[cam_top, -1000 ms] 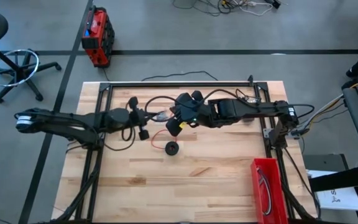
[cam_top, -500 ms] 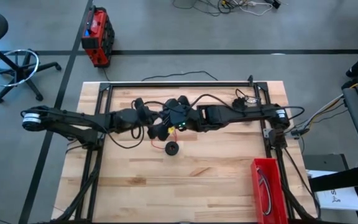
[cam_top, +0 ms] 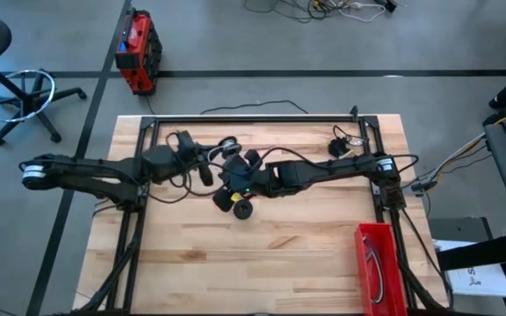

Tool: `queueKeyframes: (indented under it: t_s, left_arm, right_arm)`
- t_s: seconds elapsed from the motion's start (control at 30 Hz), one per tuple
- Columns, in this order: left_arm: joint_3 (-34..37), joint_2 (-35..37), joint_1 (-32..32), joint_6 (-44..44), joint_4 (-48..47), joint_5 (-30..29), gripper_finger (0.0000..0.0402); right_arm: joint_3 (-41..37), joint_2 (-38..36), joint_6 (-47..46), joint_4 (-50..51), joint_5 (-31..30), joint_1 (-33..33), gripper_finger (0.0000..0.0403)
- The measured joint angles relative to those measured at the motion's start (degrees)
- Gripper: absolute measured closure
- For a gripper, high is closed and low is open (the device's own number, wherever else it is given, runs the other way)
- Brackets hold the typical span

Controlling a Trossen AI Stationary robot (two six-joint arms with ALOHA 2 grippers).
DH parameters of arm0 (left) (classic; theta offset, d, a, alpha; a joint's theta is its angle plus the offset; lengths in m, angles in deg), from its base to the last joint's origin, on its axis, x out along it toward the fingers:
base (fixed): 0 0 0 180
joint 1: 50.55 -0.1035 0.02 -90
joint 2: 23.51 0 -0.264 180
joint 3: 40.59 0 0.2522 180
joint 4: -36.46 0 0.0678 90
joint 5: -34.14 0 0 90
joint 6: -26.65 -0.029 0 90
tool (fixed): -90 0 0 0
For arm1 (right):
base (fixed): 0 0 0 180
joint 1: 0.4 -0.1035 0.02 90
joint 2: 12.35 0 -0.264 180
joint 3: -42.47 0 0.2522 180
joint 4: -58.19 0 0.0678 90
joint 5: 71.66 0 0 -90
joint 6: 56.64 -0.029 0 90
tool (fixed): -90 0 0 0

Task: Coil cords
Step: Coil the white wire onto the spool

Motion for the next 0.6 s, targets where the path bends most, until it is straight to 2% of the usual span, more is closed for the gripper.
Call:
queueKeyframes:
  t_s: [0.13,0.23,0.43,0.6]
  left_arm:
    - [0.0,4.19,0.0,0.23,1.43,0.08,0.0402]
    - [0.15,7.15,0.0,0.74,1.73,2.84,0.0401]
    - [0.64,13.27,0.07,1.21,0.89,16.12,0.0401]
    - [0.7,17.93,0.01,-3.84,-3.31,31.65,0.0401]
  right_arm:
    - [-1.62,-0.01,-1.11,-0.07,-0.41,-0.85,0.0401]
    - [-3.75,-0.03,-2.24,-1.22,-0.45,-1.24,0.0401]
    - [-7.67,-0.38,-4.05,-0.99,-1.12,-1.27,0.0401]
    - [-7.49,-1.08,-2.75,0.26,-0.2,-1.48,0.0401]
